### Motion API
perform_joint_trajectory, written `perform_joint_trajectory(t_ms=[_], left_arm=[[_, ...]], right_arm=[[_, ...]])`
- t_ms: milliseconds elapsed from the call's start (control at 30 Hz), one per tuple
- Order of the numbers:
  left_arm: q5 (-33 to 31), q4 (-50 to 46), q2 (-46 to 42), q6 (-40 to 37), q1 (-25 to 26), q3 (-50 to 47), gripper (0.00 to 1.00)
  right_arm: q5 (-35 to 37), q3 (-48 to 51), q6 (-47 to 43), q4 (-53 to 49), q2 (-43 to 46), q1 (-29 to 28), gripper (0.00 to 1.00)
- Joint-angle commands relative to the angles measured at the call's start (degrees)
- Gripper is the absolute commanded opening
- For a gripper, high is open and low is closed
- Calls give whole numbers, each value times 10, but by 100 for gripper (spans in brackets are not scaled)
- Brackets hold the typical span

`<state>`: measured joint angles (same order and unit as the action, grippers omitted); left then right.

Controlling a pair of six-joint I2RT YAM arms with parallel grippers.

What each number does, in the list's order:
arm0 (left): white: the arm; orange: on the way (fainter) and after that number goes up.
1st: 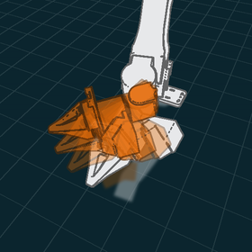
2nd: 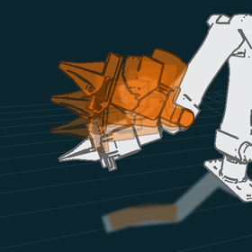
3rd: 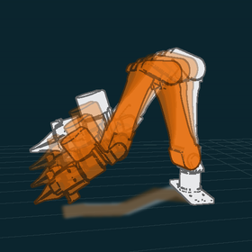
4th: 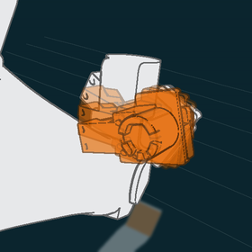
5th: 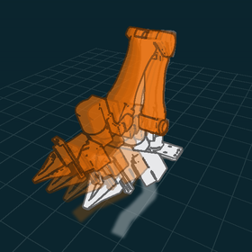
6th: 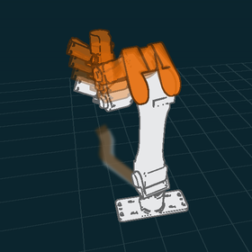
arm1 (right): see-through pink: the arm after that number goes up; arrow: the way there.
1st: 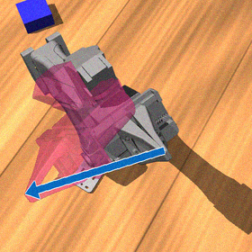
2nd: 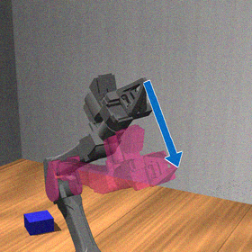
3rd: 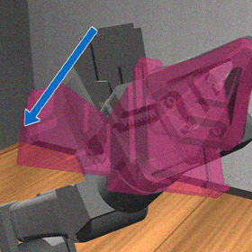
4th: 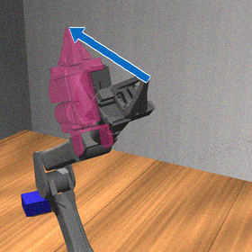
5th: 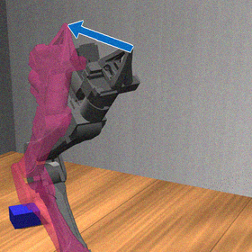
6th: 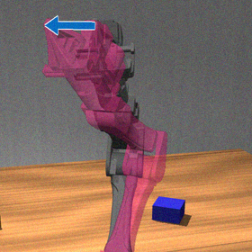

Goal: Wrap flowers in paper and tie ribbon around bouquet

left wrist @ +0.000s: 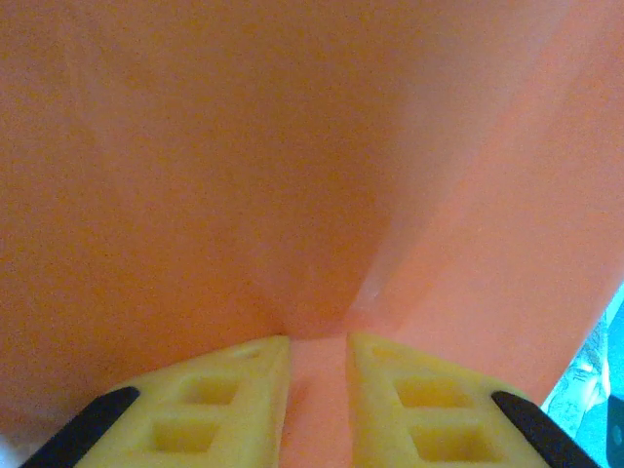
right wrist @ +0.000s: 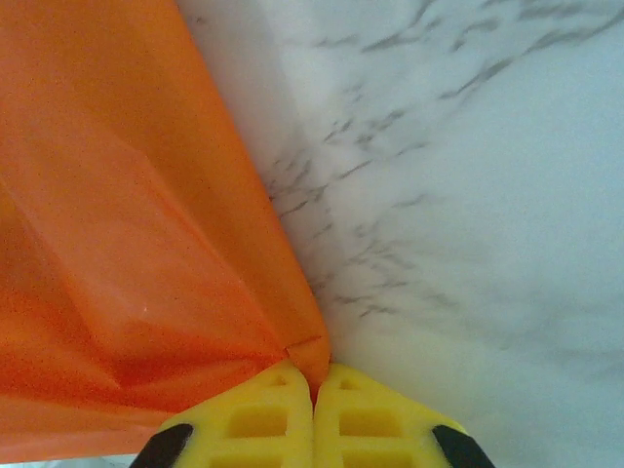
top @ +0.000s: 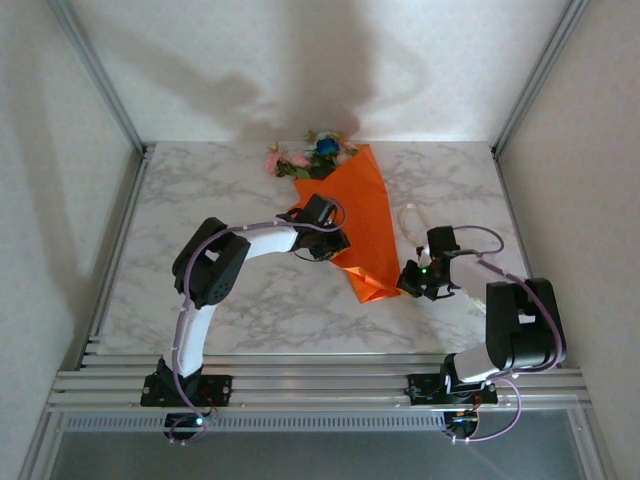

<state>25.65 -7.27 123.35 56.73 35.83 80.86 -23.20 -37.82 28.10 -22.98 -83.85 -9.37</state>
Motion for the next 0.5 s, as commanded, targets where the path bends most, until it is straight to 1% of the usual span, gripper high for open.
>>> perform_joint_trajectory(t_ms=[0,67,133,233,333,400,467], left_arm=[[-76,-82,12,-25,-24,-34,24],[-92,-92,-3,-39,-32,-43,27],[-110,-107,-23,-53,-41,-47,34],[-145,-143,-62,-78,-45,-39,46],[-166,-179,-112,-91,-43,-24,49],[-160,-205,-143,-93,-34,-3,49],[-139,-231,-161,-93,-15,27,49]], right_arm=[[-4,-14,26,-25,29,-47,0],[14,-24,48,-43,45,-85,0],[34,-27,81,-54,52,-129,0],[60,-26,121,-53,50,-174,0],[73,-23,134,-37,39,-192,0],[73,-24,134,-27,26,-197,0],[73,-29,132,-24,17,-201,0]])
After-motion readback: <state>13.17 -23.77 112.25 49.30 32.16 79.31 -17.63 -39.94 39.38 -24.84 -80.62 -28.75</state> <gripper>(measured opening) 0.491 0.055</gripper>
